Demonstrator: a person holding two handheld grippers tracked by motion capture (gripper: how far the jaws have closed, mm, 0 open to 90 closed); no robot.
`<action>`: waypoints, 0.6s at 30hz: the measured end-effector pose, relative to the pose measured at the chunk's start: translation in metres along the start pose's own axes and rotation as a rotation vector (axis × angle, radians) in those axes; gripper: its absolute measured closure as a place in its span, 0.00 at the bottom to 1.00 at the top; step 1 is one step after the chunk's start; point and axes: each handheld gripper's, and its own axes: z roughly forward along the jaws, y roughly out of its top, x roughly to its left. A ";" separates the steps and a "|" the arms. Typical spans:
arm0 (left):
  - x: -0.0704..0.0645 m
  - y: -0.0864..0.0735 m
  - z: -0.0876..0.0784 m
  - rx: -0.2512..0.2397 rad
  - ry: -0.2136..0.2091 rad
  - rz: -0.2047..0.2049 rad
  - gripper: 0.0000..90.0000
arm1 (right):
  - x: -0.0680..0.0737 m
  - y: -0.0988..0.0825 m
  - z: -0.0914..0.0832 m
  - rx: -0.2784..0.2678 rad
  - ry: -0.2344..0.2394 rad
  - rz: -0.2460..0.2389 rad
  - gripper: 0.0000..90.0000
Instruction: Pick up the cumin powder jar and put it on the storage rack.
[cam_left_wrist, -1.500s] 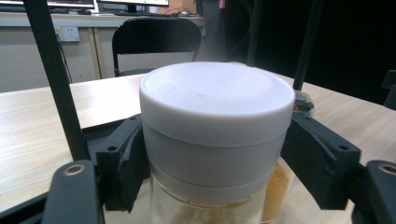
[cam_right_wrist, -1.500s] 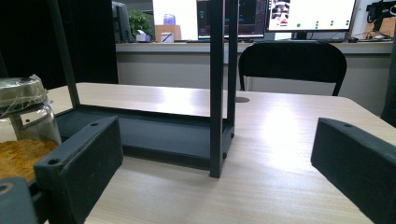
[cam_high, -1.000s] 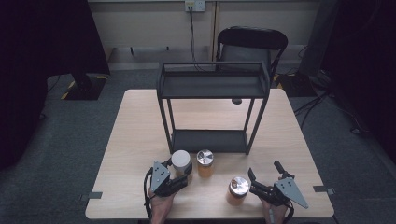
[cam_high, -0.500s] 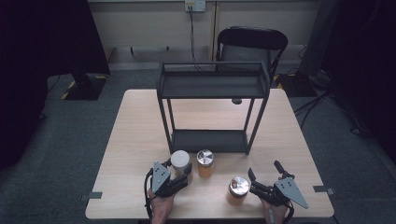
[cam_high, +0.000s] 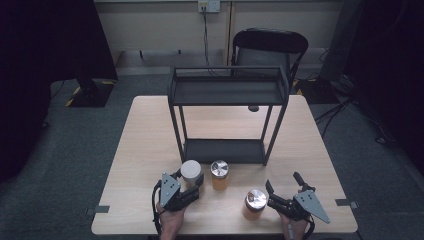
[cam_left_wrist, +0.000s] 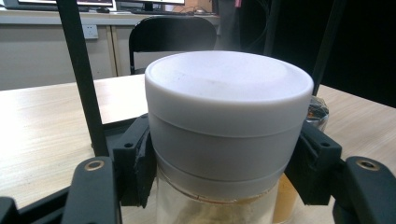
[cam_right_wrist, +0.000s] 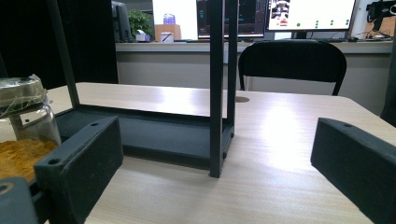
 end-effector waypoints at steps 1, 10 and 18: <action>0.000 0.001 0.000 0.002 0.000 0.006 0.38 | 0.000 0.000 0.000 0.000 0.000 0.000 0.02; 0.001 0.002 0.003 -0.001 0.008 0.009 0.38 | 0.000 -0.001 0.000 -0.004 0.001 0.001 0.02; 0.002 0.010 0.005 -0.005 0.008 0.022 0.38 | 0.000 0.000 0.000 -0.002 0.000 -0.001 0.02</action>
